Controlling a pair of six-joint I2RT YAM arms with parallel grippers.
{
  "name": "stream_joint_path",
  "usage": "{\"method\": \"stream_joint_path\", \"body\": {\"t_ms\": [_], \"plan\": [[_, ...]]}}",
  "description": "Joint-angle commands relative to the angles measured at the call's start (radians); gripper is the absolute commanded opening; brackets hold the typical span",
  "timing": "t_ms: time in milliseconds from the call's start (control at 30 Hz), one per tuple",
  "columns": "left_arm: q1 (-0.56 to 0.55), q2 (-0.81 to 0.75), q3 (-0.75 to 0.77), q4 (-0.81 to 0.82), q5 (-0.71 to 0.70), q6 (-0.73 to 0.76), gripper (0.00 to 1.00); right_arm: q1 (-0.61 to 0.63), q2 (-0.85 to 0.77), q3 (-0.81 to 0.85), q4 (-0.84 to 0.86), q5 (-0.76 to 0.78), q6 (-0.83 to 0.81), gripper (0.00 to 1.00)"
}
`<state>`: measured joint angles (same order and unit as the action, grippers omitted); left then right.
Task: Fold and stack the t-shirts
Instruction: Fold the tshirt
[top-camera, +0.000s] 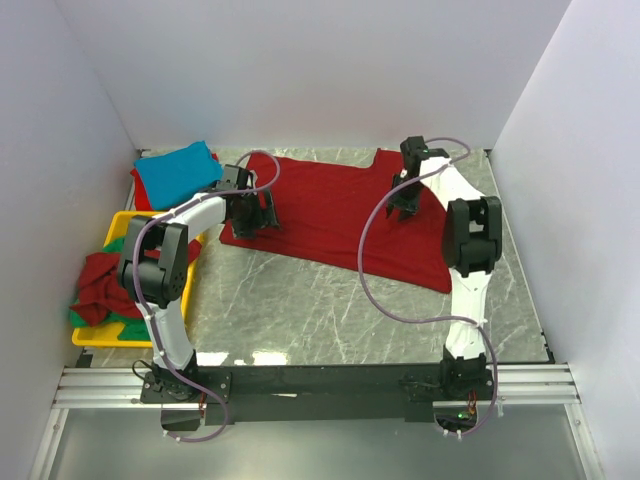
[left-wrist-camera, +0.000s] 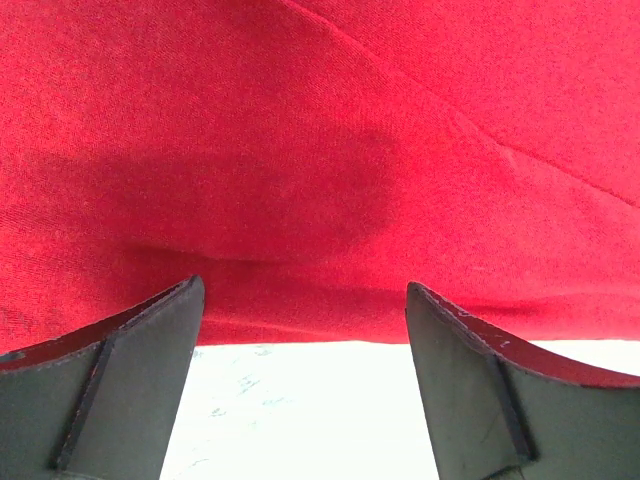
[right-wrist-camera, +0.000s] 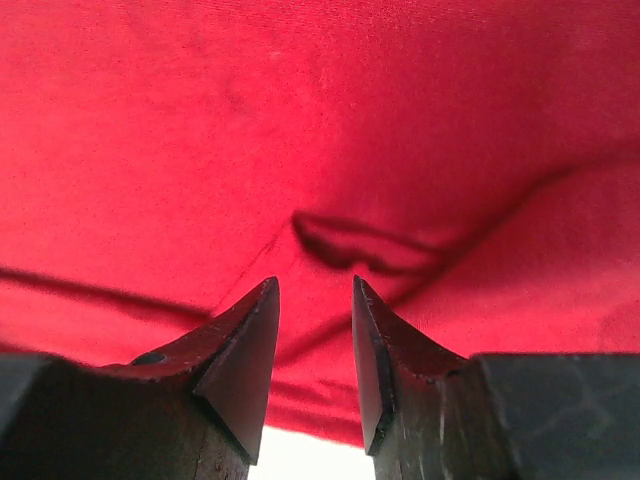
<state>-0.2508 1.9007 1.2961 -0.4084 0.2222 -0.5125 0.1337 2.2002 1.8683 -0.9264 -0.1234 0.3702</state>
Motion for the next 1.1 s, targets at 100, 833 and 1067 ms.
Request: {"method": "stream_joint_path", "body": {"t_ms": [100,833,1067], "plan": [[0.002,-0.045,-0.006,-0.004,-0.017,-0.012,0.88,0.017,0.041,0.058,0.027,0.039,-0.039,0.43],[-0.008,-0.049,-0.029,-0.006,-0.052,-0.098,0.87,0.032,0.05,0.049,0.055,0.08,-0.091,0.43],[-0.015,-0.045,-0.02,-0.02,-0.055,-0.081,0.87,0.046,0.016,-0.006,0.067,0.082,-0.094,0.42]]}}
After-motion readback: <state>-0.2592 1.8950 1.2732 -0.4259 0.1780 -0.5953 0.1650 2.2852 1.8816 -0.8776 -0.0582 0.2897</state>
